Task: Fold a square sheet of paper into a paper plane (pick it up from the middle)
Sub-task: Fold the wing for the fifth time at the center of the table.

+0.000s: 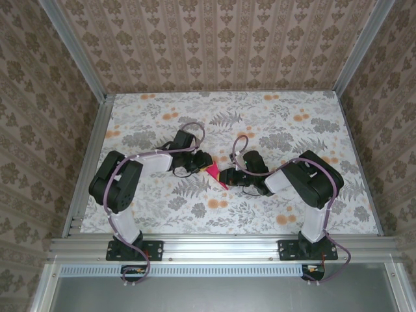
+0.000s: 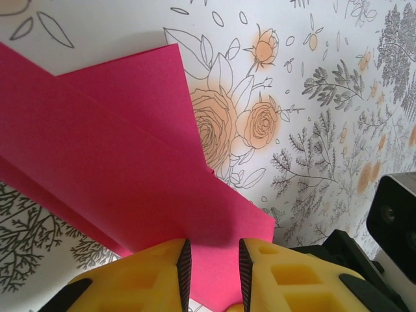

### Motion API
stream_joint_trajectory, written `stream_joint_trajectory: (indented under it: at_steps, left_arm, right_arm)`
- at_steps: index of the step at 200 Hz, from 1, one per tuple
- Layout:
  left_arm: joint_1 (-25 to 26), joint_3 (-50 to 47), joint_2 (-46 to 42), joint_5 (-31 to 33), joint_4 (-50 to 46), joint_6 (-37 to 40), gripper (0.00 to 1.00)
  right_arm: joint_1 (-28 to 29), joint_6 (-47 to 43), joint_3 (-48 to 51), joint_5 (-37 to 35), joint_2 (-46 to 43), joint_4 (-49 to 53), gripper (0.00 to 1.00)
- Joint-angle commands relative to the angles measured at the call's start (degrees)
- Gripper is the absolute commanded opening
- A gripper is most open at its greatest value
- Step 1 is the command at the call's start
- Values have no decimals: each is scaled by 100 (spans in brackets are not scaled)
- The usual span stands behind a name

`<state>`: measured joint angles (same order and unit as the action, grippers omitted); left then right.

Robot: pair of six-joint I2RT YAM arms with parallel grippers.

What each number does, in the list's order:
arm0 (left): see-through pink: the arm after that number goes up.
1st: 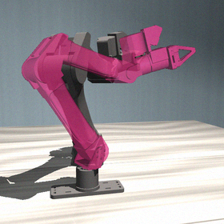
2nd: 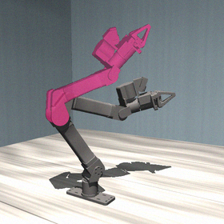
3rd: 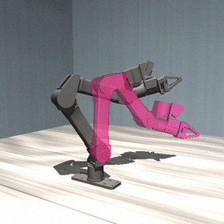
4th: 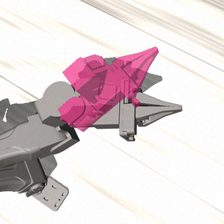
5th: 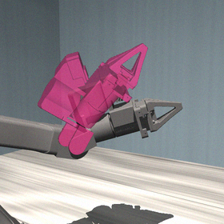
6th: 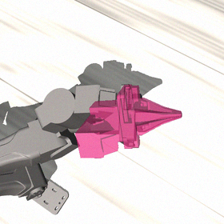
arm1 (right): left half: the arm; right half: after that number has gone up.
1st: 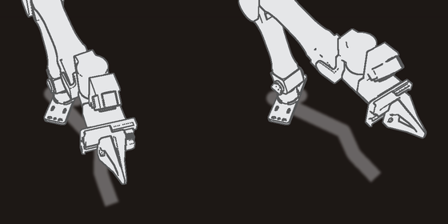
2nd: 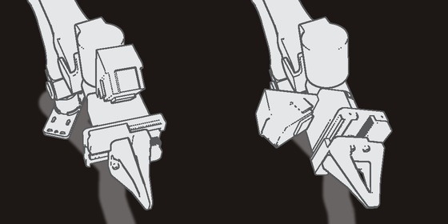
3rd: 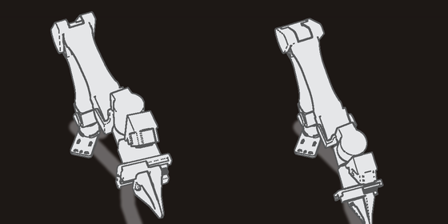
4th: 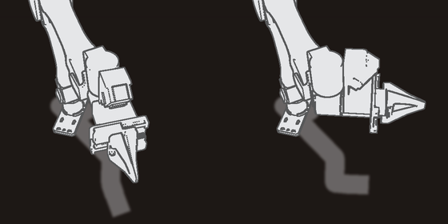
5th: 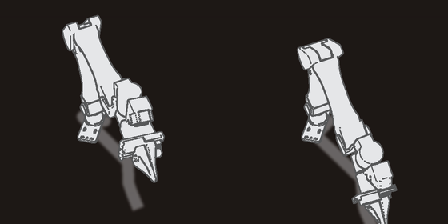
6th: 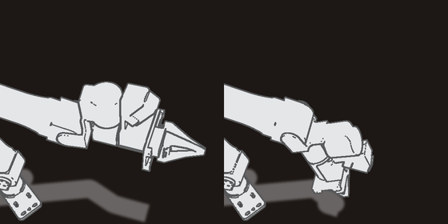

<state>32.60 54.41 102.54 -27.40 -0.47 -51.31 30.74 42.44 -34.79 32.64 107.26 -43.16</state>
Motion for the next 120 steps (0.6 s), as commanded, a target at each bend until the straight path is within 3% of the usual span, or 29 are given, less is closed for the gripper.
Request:
stream_joint_trajectory:
  at_steps: [1,68,120]
  left_arm:
    - [27,155,89,-3,-126,130,28]
    - [-8,156,113,146,-293,69,27]
    - [-17,149,163,165,-292,-25,26]
  right_arm:
    - [-24,-15,-72,5,198,375,16]
    - [-99,-47,-189,185,62,641,21]
    - [-121,-641,-482,252,-468,1778,26]
